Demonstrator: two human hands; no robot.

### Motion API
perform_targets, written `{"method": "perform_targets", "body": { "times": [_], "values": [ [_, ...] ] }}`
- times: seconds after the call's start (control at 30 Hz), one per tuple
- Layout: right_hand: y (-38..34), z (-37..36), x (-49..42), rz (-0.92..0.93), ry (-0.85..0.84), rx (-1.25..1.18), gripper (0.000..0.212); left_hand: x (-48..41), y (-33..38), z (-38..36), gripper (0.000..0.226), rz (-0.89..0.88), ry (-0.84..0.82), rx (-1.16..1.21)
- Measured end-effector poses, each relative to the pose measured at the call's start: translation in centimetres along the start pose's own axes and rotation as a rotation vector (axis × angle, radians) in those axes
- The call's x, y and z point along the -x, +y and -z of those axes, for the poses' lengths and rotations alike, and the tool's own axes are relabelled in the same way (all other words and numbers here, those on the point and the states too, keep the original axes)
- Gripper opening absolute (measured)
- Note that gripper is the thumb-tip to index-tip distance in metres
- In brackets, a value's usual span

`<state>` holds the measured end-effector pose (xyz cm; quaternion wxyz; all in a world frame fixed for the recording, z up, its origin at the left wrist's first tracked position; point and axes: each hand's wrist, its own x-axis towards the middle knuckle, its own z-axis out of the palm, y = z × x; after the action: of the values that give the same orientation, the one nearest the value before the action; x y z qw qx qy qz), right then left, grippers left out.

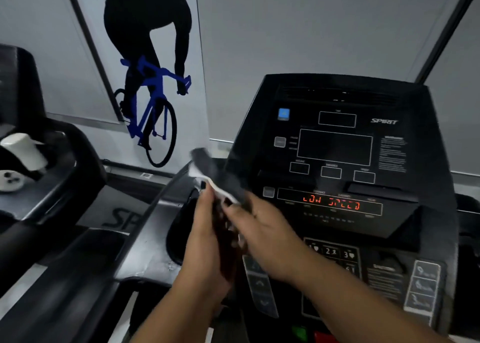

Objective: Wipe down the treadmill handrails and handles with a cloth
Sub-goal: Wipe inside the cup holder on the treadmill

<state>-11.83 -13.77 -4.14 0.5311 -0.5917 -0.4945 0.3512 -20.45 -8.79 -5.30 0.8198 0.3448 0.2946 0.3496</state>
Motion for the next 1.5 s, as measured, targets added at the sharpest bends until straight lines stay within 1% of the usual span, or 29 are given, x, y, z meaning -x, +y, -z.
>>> {"method": "perform_targets", "body": {
  "times": [0.07, 0.1, 0.13, 0.2, 0.23, 0.27, 0.33, 0.37, 0.4, 0.47, 0.5, 0.53, 0.6, 0.67, 0.73, 0.8, 0.83, 0.87, 0.93, 1.0, 1.03, 1.1, 1.17, 1.27, 1.33, 1.37, 1.4, 1.43, 1.5],
  "values": [
    [1.1, -1.7, -0.9, 0.055, -0.171, 0.161, 0.040, -0.4, 1.4, 1.6, 0.057, 0.012, 0.045, 0.056],
    [1.5, -2.0, -1.3, 0.061, -0.200, 0.178, 0.044, -0.9, 2.0, 2.6, 0.059, 0.025, 0.083, 0.052],
    [1.7, -2.3, -1.7, 0.045, -0.194, 0.136, 0.043, -1.2, 2.6, 3.6, 0.058, 0.036, 0.115, 0.045],
    [2.3, -1.2, -2.4, 0.064, -0.085, 0.058, 0.036, -1.7, 3.8, 4.6, 0.042, -0.033, 0.149, 0.046],
    [2.9, -0.6, -2.8, 0.080, 0.006, 0.061, 0.031, -2.3, 4.2, 5.4, 0.029, -0.108, 0.208, 0.008],
    [3.7, 0.2, -3.2, 0.094, 0.093, 0.092, 0.027, -2.8, 4.5, 6.3, 0.019, -0.181, 0.271, -0.093],
    [5.4, 1.4, -3.7, 0.104, 0.230, 0.166, 0.023, -4.0, 5.6, 8.6, 0.021, -0.277, 0.375, -0.310],
    [6.3, 1.7, -3.8, 0.106, 0.273, 0.177, 0.023, -4.6, 6.0, 9.7, 0.020, -0.298, 0.396, -0.389],
    [7.0, 1.7, -3.7, 0.106, 0.304, 0.175, 0.024, -5.3, 6.5, 10.8, 0.016, -0.307, 0.411, -0.473],
    [8.3, 1.4, -3.3, 0.105, 0.347, 0.194, 0.027, -6.8, 7.1, 12.3, 0.020, -0.298, 0.465, -0.532],
    [9.0, 1.2, -3.1, 0.115, 0.363, 0.228, 0.027, -7.9, 7.0, 13.0, 0.019, -0.318, 0.483, -0.559],
    [9.5, 1.1, -3.0, 0.134, 0.370, 0.273, 0.026, -9.1, 6.9, 13.6, 0.016, -0.375, 0.476, -0.654],
    [10.1, 1.1, -2.9, 0.155, 0.368, 0.327, 0.024, -11.6, 6.3, 15.1, 0.006, -0.484, 0.402, -0.912],
    [10.2, 1.3, -2.9, 0.161, 0.369, 0.333, 0.023, -13.7, 5.2, 17.0, 0.036, -0.474, 0.223, -1.128],
    [10.4, 1.5, -2.9, 0.169, 0.371, 0.339, 0.022, -14.9, 3.4, 18.3, 0.047, -0.452, -0.008, -1.365],
    [10.6, 1.7, -2.9, 0.193, 0.364, 0.344, 0.024, -15.2, 1.2, 19.2, 0.059, -0.493, -0.244, -1.674],
    [10.6, 1.8, -3.0, 0.204, 0.359, 0.334, 0.028, -15.1, 0.4, 19.5, 0.067, -0.516, -0.325, -1.826],
    [10.6, 1.9, -3.0, 0.214, 0.355, 0.318, 0.031, -15.0, -0.1, 19.9, 0.073, -0.525, -0.370, -1.938],
    [10.7, 2.0, -3.0, 0.227, 0.352, 0.282, 0.031, -14.5, -0.2, 20.7, 0.075, -0.530, -0.416, -2.015],
    [10.8, 1.9, -2.9, 0.232, 0.350, 0.259, 0.030, -13.4, -0.1, 21.4, 0.076, -0.553, -0.464, -2.027],
    [10.8, 1.9, -2.9, 0.232, 0.346, 0.255, 0.030, -12.8, -0.1, 21.7, 0.072, -0.563, -0.489, -2.029],
    [10.8, 1.9, -2.7, 0.232, 0.341, 0.259, 0.031, -11.5, 0.0, 22.2, 0.061, -0.543, -0.546, -1.996],
    [10.8, 1.8, -2.6, 0.236, 0.335, 0.262, 0.032, -10.1, 0.1, 22.4, 0.057, -0.500, -0.592, -1.938],
    [10.7, 1.8, -2.6, 0.240, 0.343, 0.259, 0.034, -8.4, 0.0, 21.4, 0.059, -0.442, -0.616, -1.916],
    [10.8, 1.7, -2.6, 0.244, 0.347, 0.262, 0.035, -7.9, -0.7, 19.5, 0.062, -0.399, -0.612, -1.968],
    [10.8, 1.7, -2.6, 0.248, 0.349, 0.266, 0.036, -7.9, -1.1, 18.3, 0.066, -0.349, -0.601, -1.998],
    [10.8, 1.7, -2.6, 0.253, 0.351, 0.269, 0.036, -7.8, -1.5, 16.8, 0.070, -0.262, -0.565, -2.022],
    [10.8, 1.7, -2.7, 0.256, 0.352, 0.273, 0.037, -8.0, -1.8, 15.4, 0.070, -0.140, -0.490, -2.007],
    [10.8, 1.6, -2.8, 0.264, 0.355, 0.290, 0.037, -8.7, -2.0, 12.6, 0.056, 0.154, -0.353, -1.850]
  ]
}}
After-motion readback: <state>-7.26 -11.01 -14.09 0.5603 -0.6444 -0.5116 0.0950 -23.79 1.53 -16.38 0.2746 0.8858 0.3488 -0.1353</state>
